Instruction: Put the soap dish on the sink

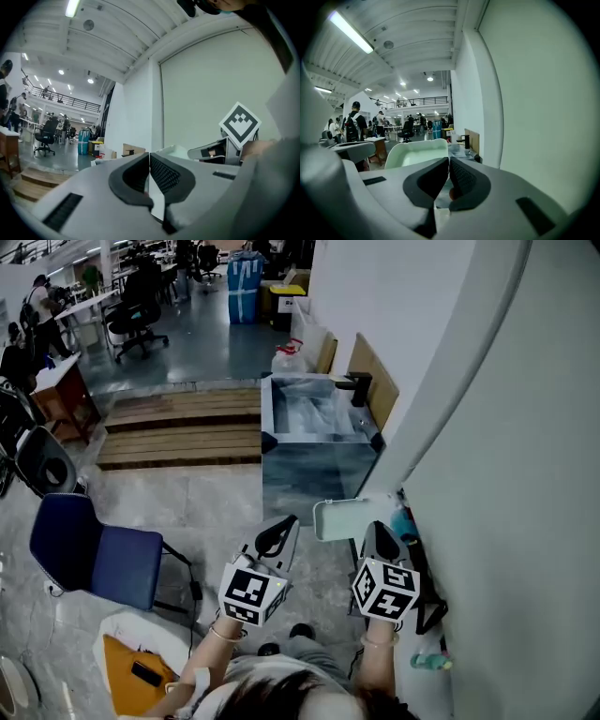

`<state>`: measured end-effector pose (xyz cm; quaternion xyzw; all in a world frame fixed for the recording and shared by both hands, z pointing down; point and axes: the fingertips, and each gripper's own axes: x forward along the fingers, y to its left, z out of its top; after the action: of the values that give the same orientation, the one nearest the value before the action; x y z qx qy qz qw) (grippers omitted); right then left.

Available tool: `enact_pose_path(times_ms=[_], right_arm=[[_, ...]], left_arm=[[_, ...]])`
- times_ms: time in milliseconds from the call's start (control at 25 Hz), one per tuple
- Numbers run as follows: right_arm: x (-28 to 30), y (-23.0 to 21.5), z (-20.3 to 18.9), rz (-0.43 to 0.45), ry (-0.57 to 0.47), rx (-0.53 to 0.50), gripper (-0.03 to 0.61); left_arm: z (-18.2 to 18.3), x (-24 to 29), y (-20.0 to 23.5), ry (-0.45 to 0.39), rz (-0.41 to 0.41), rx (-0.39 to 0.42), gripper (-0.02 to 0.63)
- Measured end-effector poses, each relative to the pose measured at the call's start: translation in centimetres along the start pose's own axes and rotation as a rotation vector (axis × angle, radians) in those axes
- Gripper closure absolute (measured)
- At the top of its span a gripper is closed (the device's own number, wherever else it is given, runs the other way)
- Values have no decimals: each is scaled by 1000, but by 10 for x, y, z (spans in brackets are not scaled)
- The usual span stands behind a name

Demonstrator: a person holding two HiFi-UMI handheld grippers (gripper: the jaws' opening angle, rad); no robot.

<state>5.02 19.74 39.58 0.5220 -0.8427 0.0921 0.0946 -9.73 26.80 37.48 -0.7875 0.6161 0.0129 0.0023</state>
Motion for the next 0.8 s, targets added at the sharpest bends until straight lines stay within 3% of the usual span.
enact_pose_path(times_ms=[360,800], right_arm=[[30,-8,-2,11,13,3,548],[97,-54,1,38,37,12,548]], left_arm=[[-7,25,9,8,7,-3,603],[-18,103,14,18,27,8,604]])
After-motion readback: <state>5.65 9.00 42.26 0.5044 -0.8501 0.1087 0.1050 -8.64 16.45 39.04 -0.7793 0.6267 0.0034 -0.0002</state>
